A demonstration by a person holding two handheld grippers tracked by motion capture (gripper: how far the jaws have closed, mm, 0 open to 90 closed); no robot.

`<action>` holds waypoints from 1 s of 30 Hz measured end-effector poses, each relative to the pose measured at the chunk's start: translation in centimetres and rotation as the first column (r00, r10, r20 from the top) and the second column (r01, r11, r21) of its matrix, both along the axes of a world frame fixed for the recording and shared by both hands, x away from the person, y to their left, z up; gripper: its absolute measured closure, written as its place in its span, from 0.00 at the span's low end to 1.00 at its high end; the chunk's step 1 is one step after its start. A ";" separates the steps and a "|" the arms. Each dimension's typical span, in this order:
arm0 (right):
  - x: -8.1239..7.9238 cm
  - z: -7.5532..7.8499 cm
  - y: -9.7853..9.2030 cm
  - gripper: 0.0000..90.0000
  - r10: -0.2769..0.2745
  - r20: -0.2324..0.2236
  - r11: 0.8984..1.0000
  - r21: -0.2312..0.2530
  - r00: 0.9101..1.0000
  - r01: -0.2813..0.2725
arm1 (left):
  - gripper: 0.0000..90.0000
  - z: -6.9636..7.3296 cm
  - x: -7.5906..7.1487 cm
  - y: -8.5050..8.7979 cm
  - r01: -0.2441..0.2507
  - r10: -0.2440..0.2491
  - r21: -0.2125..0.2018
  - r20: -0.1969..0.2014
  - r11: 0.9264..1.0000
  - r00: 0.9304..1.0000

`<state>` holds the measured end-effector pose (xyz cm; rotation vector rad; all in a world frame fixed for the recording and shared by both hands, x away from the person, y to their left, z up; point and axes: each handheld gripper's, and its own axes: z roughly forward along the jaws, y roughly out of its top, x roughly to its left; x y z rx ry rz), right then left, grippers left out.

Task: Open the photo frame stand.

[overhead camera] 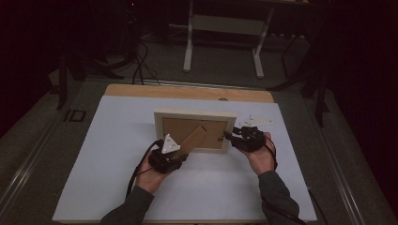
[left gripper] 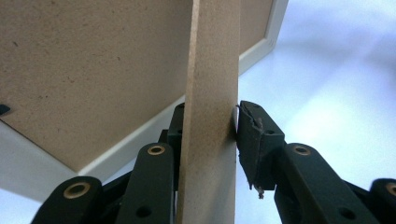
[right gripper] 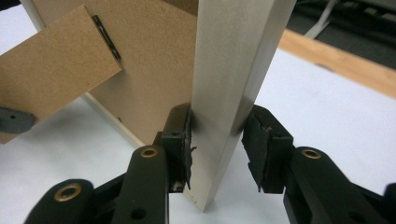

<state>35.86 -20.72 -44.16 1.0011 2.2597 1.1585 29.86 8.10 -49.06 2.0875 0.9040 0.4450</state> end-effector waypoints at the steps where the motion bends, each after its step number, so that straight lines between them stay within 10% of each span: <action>1: -0.1 0.0 0.1 0.69 -0.005 0.014 1.000 -0.007 1.000 0.005 | 0.76 0.0 0.0 -0.1 -0.005 0.005 0.010 0.001 1.000 1.000; 13: -0.1 -0.5 0.5 0.72 -0.097 0.056 0.995 -0.011 0.994 0.097 | 0.72 -0.6 0.0 -0.8 0.034 -0.034 0.026 -0.024 0.999 0.999; 14: -0.2 -0.4 0.5 0.97 -0.111 0.065 0.993 -0.020 0.992 0.113 | 0.74 -0.5 0.0 -0.7 0.031 -0.031 0.027 -0.022 0.999 0.999; 15: -0.4 -0.4 0.3 1.00 -0.166 0.107 0.984 -0.052 0.980 0.172 | 0.76 -0.5 0.0 -0.6 0.028 -0.027 0.027 -0.019 0.999 0.999; 17: -0.2 0.1 -0.9 1.00 -0.123 0.047 0.990 0.080 0.991 0.119 | 0.81 -0.5 0.0 -0.6 0.027 -0.027 0.022 -0.020 0.999 0.999; 30: -0.2 0.6 -0.6 0.90 -0.071 0.041 0.996 0.054 0.997 0.068 | 0.82 -0.8 0.0 -0.8 0.037 -0.036 0.016 -0.038 0.999 0.999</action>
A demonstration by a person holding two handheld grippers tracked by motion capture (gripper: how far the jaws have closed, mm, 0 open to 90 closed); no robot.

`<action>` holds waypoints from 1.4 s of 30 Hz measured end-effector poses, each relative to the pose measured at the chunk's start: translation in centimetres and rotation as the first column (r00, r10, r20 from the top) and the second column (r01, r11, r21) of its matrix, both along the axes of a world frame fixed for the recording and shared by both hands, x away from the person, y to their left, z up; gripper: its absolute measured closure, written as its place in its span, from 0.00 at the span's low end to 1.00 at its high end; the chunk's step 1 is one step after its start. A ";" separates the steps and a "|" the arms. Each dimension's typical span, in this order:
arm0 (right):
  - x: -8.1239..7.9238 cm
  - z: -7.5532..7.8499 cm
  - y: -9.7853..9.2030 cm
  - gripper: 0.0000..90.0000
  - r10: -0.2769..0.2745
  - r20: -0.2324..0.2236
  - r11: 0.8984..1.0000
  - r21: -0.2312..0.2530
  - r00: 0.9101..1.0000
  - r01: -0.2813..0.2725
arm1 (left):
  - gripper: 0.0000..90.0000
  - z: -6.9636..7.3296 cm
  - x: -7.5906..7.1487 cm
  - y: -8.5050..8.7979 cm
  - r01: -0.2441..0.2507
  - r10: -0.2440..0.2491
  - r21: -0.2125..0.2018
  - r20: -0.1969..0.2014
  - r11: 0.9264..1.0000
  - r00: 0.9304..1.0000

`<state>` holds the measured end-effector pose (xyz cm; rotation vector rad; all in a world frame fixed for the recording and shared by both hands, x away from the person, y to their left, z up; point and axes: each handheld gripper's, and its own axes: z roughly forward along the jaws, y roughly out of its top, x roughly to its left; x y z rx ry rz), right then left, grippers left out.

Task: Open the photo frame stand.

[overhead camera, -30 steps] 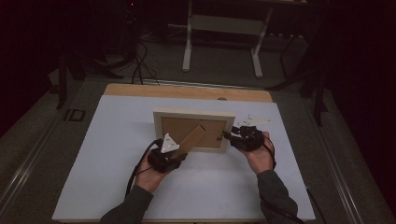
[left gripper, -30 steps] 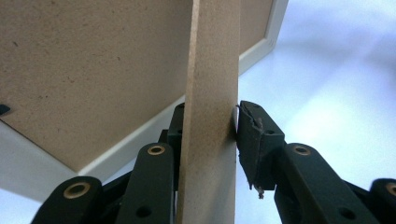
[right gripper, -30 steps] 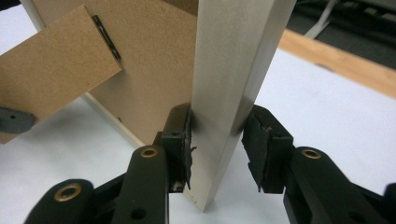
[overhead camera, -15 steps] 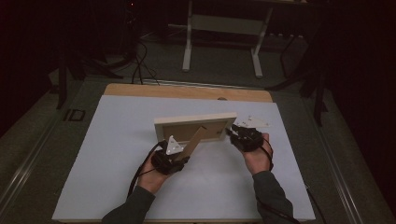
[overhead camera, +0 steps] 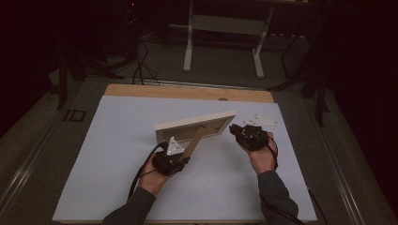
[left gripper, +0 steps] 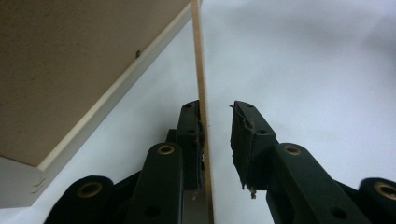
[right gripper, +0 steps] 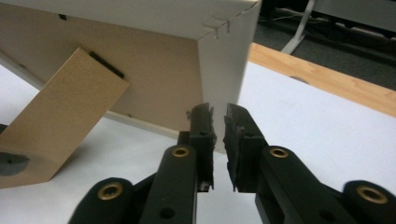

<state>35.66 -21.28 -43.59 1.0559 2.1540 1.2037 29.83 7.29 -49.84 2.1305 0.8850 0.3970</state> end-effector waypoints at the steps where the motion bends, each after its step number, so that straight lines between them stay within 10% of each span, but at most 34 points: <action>1: 0.0 -0.1 0.0 0.89 0.003 -0.001 1.000 0.001 1.000 -0.003 | 0.82 0.0 0.0 0.0 -0.002 0.002 -0.003 -0.001 1.000 1.000; 42: -0.1 -1.2 -0.5 0.77 0.024 -0.042 1.000 0.012 0.999 -0.023 | 0.69 1.9 -0.1 3.0 -0.049 0.051 -0.086 0.018 0.995 0.999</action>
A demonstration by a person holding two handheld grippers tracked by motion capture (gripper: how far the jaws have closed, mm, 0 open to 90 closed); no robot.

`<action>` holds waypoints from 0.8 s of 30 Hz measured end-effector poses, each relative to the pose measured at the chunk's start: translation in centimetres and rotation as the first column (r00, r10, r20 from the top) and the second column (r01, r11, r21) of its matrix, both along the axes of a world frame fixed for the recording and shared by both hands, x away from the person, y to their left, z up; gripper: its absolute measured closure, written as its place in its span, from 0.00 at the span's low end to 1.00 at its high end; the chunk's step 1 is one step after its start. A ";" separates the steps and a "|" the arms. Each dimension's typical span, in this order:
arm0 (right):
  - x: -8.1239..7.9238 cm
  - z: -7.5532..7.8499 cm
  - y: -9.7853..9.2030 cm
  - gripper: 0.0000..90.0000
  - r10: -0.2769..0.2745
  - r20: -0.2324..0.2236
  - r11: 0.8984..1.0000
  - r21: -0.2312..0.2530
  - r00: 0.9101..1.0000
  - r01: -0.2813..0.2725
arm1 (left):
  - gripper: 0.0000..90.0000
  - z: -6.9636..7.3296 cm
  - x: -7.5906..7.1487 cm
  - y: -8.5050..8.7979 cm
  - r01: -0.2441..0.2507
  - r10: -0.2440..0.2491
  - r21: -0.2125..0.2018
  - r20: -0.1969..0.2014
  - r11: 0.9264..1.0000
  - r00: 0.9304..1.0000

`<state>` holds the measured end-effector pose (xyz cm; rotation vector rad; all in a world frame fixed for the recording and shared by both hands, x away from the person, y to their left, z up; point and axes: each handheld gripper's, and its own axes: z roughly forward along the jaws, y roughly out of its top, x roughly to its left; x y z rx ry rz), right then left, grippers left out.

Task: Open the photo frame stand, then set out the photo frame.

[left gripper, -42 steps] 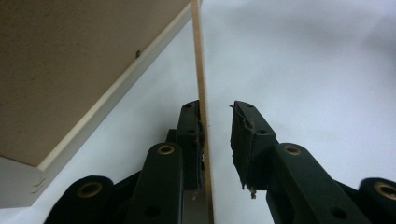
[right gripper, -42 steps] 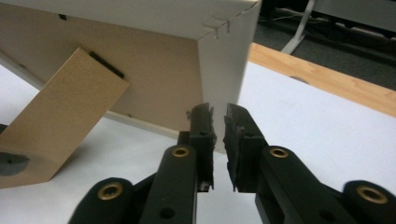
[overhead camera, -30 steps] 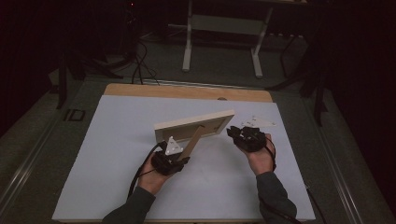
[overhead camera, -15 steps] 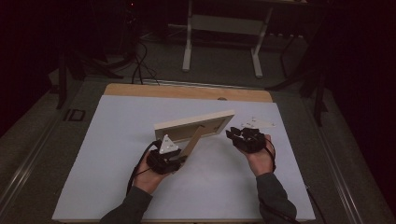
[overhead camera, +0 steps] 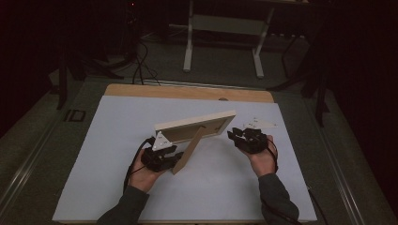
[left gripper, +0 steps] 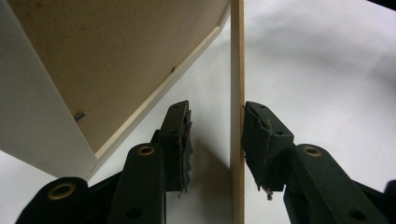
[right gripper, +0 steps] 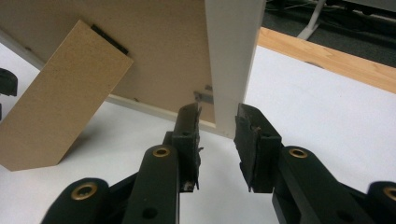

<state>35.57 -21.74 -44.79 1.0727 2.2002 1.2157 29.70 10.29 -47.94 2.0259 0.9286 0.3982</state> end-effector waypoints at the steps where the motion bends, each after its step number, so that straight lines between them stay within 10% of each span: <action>1: 0.0 0.0 -0.1 0.77 -0.002 0.000 1.000 -0.001 1.000 0.002 | 0.69 0.0 0.0 0.0 0.000 0.000 0.002 0.004 1.000 1.000; 24: 1.4 0.2 -0.9 0.93 -0.076 -0.006 0.996 0.038 0.997 0.077 | 0.68 1.2 -0.4 1.2 -0.049 0.050 -0.033 0.045 0.998 0.998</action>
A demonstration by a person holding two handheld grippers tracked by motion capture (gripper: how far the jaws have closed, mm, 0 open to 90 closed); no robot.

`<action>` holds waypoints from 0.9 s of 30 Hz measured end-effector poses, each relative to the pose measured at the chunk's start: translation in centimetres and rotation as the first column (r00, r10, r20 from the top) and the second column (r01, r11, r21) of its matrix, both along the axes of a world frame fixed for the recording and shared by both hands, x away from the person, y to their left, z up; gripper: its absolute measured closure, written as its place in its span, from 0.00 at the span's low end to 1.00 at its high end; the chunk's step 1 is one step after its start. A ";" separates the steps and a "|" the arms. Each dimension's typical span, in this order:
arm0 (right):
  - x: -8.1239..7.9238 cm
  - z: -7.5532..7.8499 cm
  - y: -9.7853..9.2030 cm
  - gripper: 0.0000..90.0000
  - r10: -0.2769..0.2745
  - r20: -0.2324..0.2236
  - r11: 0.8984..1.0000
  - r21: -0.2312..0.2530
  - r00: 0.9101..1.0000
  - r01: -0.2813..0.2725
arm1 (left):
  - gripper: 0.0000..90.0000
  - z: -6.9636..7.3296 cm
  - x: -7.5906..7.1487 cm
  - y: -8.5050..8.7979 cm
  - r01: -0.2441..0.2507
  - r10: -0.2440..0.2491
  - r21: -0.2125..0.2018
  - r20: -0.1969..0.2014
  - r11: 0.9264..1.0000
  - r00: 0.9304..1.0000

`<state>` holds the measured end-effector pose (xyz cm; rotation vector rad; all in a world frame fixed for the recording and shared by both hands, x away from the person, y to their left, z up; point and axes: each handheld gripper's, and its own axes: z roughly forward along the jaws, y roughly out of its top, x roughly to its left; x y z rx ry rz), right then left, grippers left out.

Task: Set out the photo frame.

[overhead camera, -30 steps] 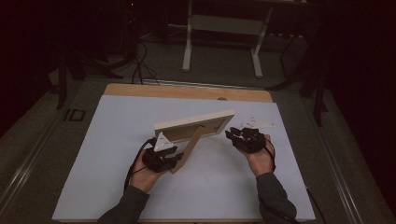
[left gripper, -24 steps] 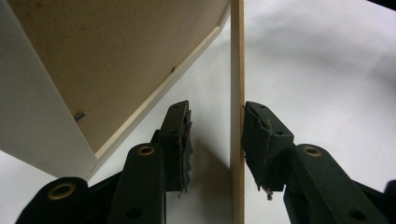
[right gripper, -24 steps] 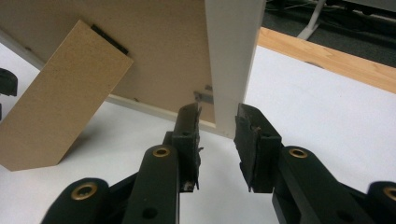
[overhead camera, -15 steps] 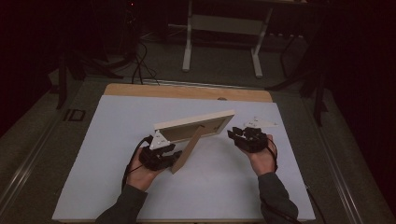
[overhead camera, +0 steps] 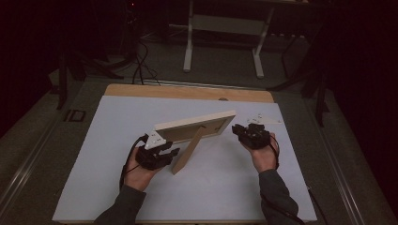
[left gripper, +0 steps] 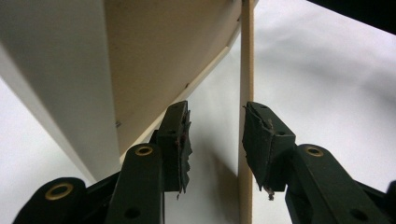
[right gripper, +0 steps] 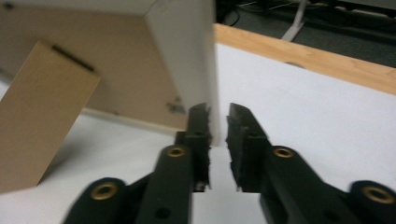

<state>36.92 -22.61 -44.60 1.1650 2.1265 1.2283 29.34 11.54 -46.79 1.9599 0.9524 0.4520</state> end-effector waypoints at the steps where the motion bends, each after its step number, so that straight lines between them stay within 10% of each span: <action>1: 0.2 0.1 -0.1 0.96 -0.005 -0.003 1.000 0.010 1.000 0.005 | 0.68 0.0 0.0 0.0 -0.003 0.003 0.000 0.000 1.000 1.000; 27: 4.0 1.9 0.1 1.00 -0.043 -0.014 0.989 0.140 0.999 0.045 | 0.83 0.0 0.7 1.0 -0.109 0.108 0.025 0.036 0.994 0.993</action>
